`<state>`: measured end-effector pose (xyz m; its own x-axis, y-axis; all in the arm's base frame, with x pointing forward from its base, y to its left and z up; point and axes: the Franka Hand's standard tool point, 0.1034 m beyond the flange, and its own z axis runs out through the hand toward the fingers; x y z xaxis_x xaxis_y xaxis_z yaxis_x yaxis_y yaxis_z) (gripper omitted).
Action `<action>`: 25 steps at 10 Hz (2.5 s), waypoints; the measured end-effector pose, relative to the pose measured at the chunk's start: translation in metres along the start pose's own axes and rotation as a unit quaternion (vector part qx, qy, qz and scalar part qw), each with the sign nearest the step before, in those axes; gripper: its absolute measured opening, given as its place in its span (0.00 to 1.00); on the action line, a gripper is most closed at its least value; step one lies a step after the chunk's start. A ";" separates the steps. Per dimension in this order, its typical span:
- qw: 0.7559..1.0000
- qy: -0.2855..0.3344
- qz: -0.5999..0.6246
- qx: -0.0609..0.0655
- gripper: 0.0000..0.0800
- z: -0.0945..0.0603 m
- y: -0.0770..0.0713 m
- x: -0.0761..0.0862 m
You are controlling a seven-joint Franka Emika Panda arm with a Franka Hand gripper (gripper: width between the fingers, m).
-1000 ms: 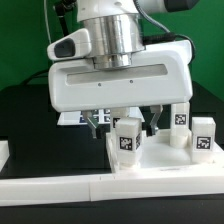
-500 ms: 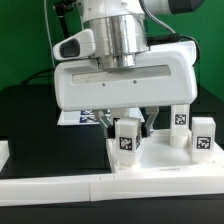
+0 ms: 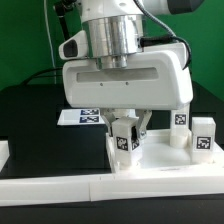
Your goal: Assemble square table
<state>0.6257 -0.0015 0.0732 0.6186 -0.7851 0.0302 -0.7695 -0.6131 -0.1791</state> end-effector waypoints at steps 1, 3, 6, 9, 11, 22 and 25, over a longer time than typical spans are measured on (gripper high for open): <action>0.994 -0.006 0.113 0.006 0.36 0.000 0.002 0.000; 0.948 -0.030 0.318 0.017 0.36 0.002 0.000 -0.006; 0.951 -0.030 0.307 0.020 0.48 0.002 0.001 -0.006; 0.996 -0.015 0.088 0.000 0.77 0.001 -0.002 -0.008; 1.000 -0.014 0.025 0.000 0.80 0.001 0.000 -0.006; 0.995 -0.008 -0.099 -0.014 0.37 0.001 -0.003 -0.007; 0.993 -0.023 0.116 -0.026 0.37 0.002 -0.003 -0.012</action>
Offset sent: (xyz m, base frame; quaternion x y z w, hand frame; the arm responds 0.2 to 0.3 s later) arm 0.0159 0.0145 0.0034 0.1126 -0.0475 0.2341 0.9645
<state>0.6214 0.0098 0.0714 0.4297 -0.9015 -0.0514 -0.8983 -0.4210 -0.1256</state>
